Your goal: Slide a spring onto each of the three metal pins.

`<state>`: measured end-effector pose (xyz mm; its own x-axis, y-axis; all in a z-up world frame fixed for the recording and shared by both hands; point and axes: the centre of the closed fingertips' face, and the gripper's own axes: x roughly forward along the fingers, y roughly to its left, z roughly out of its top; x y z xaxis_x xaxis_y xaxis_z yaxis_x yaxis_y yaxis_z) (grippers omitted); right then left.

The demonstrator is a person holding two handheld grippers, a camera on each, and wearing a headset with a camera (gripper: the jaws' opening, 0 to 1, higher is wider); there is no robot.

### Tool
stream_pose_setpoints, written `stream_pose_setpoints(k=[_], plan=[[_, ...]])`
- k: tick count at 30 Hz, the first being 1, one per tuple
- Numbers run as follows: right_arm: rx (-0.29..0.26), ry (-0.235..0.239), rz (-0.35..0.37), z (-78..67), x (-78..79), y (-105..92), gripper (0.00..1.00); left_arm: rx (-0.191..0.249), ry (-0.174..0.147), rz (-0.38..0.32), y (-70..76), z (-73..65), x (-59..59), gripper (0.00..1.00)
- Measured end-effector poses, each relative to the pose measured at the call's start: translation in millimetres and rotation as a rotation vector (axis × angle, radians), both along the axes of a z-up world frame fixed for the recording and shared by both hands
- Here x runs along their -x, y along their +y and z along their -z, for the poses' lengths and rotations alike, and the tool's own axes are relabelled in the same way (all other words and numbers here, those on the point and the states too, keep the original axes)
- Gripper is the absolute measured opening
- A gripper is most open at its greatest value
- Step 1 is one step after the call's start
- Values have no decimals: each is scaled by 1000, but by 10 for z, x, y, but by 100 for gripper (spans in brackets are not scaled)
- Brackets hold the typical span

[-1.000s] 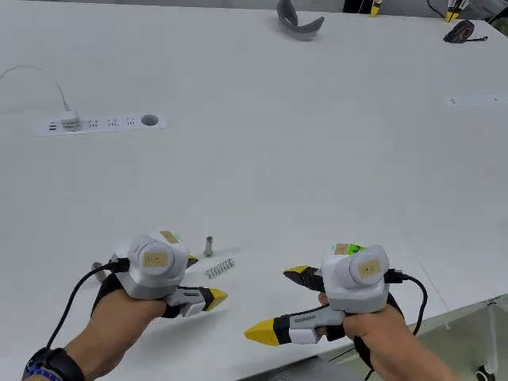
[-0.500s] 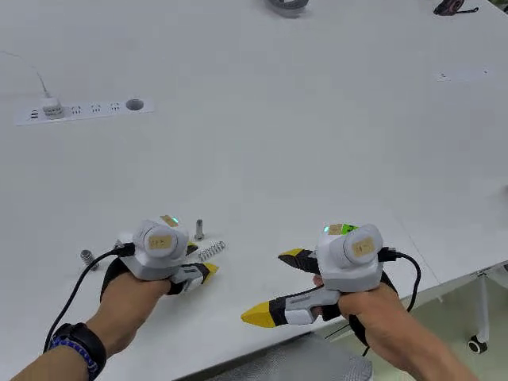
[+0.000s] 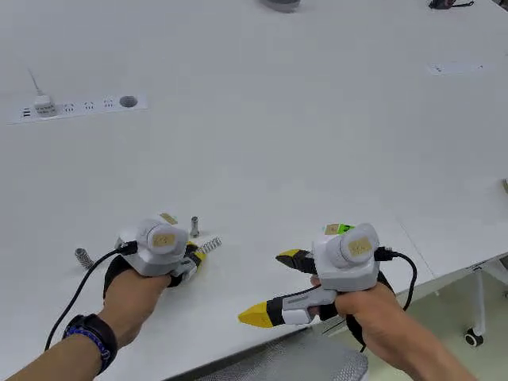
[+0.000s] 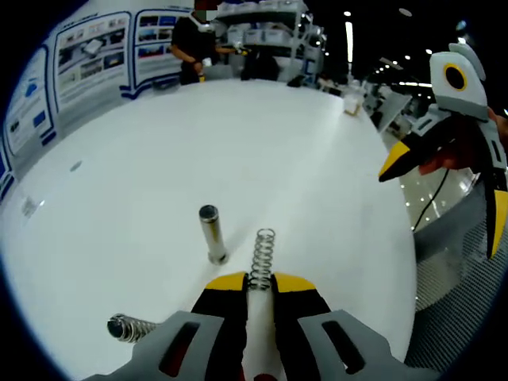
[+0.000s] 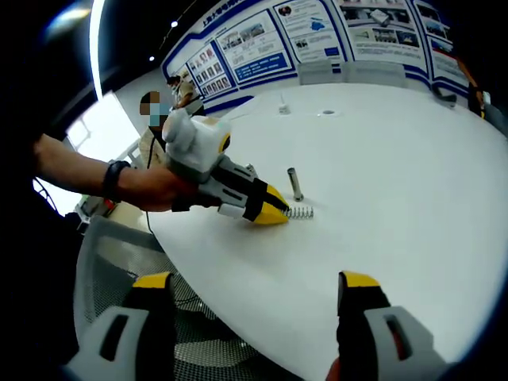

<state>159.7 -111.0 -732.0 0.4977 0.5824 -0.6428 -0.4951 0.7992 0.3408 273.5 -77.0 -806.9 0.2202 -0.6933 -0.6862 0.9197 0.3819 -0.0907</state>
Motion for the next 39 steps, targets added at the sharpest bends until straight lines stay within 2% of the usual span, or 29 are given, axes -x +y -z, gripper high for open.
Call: stream_pose_setpoints(k=[2, 4, 9, 12, 23, 29, 33, 39], plan=[[-1, -2, 1, -9, -6, 2, 86, -3, -15, 8, -1, -3, 0, 11], [-4, -6, 5, -15, -20, -2, 86, -5, -17, 7, 4, -11, 4, 11], [-5, -11, 6, -27, -41, -4, 86, -3, 11, -19, 23, -16, 22, 11], [-9, -10, 6, -16, -40, 0, 86, -14, 6, -14, 53, -14, 43, 10], [-17, -1, -17, 17, -49, 81, 86, -17, 30, -43, 330, -44, 208, 10], [-39, 3, -26, 30, -79, 161, 85, -17, 31, -56, 502, -84, 278, 10], [-51, 10, -43, 48, -89, 241, 85, -6, 37, -71, 647, -131, 319, 10], [-67, 11, -63, 46, -87, 336, 84, -15, 33, -78, 881, -159, 377, 10]])
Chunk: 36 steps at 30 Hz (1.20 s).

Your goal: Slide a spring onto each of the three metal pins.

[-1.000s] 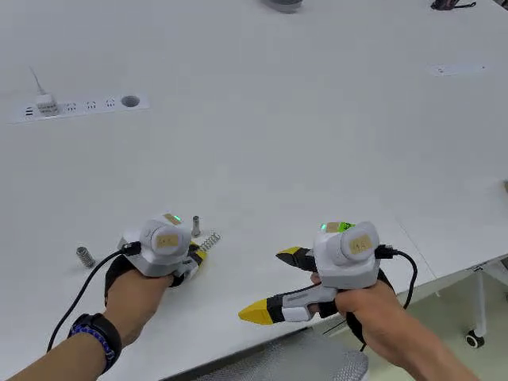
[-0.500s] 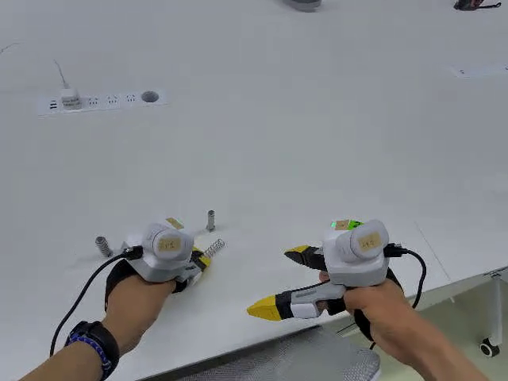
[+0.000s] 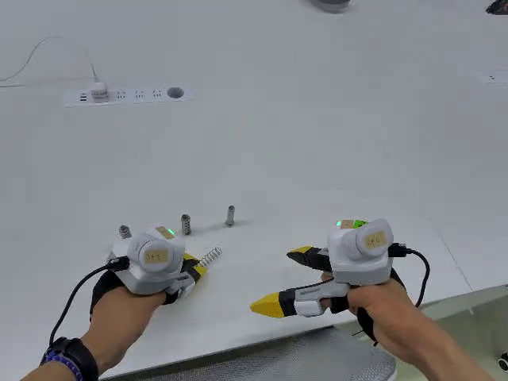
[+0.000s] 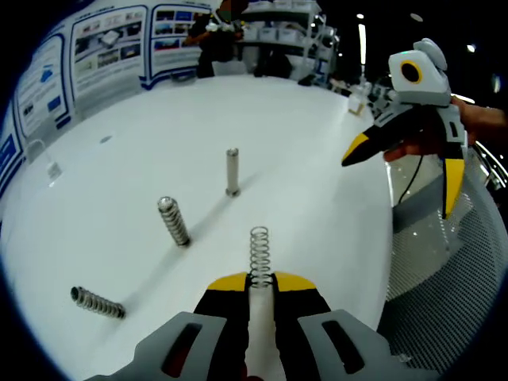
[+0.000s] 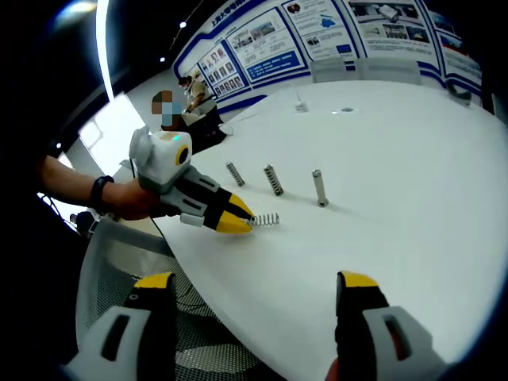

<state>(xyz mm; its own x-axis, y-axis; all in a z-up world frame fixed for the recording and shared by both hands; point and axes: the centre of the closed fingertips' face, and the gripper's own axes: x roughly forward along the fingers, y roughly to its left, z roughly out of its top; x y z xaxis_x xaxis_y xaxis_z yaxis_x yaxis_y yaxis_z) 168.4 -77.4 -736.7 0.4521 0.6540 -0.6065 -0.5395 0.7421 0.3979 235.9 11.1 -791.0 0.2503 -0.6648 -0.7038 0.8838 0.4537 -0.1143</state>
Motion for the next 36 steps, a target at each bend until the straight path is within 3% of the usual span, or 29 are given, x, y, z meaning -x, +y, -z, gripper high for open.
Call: stream_pose_setpoints(k=[11, 22, 29, 36], plan=[[-19, 14, -32, 30, 13, 141, 83, 4, -3, -42, 353, -112, 26, 10], [-64, 22, -54, -30, -74, 312, 79, 46, -25, -62, 465, -352, 65, 10], [-128, 16, -52, -129, -176, 464, 75, 51, -41, -49, 575, -453, 96, 10], [-151, 18, -76, -163, -229, 584, 69, 60, -47, -47, 675, -552, 136, 10]])
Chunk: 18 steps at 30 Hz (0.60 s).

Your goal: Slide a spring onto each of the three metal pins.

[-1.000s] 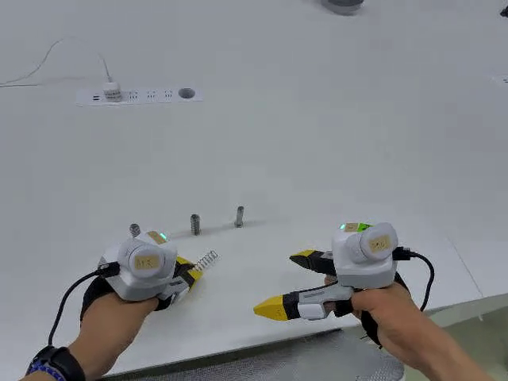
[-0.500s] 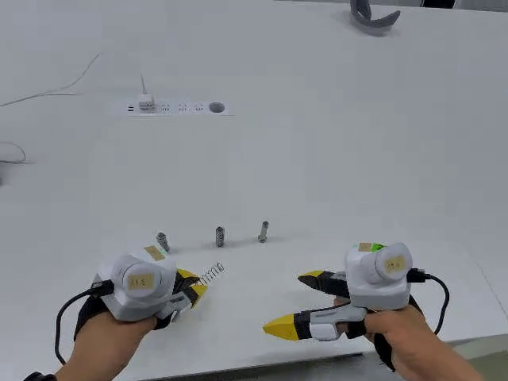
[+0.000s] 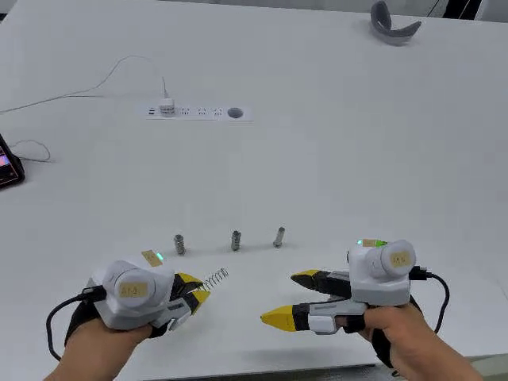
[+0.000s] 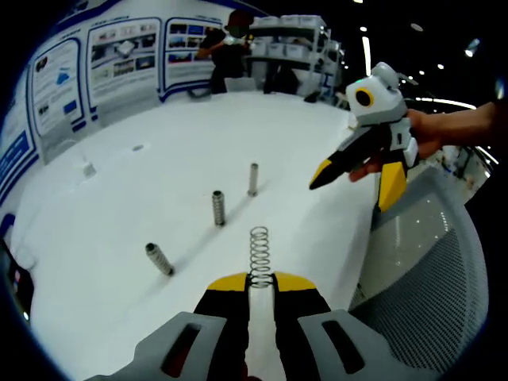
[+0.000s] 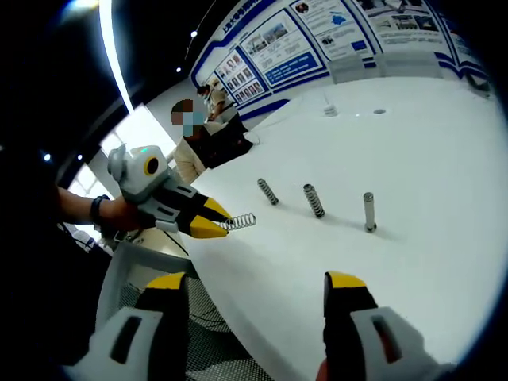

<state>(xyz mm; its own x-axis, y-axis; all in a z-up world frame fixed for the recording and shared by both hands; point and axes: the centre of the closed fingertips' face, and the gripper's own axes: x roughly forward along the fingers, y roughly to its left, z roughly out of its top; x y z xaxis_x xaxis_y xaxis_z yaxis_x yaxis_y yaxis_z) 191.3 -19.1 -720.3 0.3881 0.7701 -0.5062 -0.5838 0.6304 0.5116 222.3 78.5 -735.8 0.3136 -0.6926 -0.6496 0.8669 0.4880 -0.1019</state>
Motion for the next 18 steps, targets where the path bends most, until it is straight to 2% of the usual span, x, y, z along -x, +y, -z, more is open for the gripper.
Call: stream_pose_setpoints(k=[12, 18], plan=[[-92, -1, -29, -146, -140, 278, 57, 33, -36, 12, 6, -232, 40, 10], [-155, 8, -42, -227, -196, 410, 50, 48, -45, 33, -46, -328, 116, 10]])
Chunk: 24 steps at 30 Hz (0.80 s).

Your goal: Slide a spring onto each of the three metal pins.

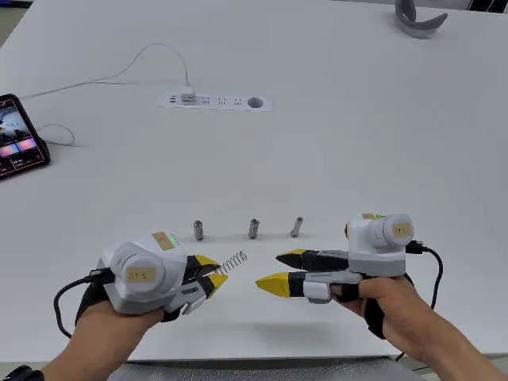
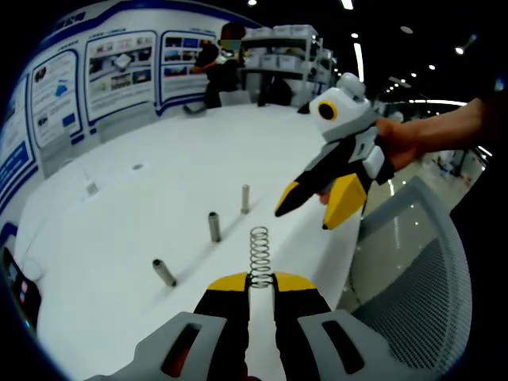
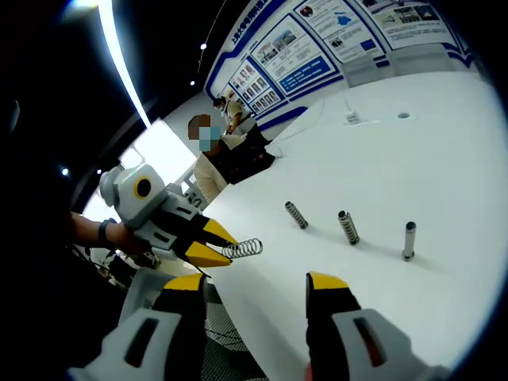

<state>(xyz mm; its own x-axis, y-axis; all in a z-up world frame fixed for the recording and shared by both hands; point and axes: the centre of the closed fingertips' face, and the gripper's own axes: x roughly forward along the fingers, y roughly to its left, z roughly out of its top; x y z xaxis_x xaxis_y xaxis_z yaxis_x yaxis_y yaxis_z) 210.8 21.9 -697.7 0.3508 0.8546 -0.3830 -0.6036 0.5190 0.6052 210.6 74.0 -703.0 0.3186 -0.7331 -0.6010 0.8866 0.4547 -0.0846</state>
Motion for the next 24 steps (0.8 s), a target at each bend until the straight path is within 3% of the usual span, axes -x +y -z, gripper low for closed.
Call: stream_pose_setpoints(k=[12, 24], plan=[[-81, 35, -28, -105, -27, 139, 37, 24, -6, 40, -138, -89, 87, 10], [-108, 53, -49, -178, 7, 138, 23, 33, -17, 94, -260, -136, 140, 10]])
